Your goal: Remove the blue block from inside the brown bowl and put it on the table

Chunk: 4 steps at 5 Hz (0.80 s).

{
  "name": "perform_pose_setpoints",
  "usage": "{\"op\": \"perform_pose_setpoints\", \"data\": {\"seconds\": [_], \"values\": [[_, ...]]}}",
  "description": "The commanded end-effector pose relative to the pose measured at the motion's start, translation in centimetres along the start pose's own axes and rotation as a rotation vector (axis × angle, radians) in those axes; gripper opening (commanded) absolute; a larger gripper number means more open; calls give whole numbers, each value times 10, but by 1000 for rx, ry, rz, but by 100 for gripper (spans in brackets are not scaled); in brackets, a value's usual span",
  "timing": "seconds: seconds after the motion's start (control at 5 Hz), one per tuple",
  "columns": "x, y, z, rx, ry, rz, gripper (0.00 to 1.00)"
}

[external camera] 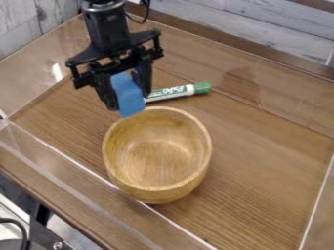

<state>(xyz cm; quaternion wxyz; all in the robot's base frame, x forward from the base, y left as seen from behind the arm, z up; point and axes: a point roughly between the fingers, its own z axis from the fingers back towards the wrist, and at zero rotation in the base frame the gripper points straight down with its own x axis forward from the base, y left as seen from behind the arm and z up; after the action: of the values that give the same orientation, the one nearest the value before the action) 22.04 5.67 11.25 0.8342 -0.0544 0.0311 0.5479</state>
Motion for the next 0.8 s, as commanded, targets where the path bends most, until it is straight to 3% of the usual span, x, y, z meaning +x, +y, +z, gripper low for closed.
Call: {"op": "perform_pose_setpoints", "data": {"seconds": [0.0, 0.6], "values": [[9, -5, 13, -36, -42, 17, 0], [12, -9, 5, -43, -58, 15, 0]]}}
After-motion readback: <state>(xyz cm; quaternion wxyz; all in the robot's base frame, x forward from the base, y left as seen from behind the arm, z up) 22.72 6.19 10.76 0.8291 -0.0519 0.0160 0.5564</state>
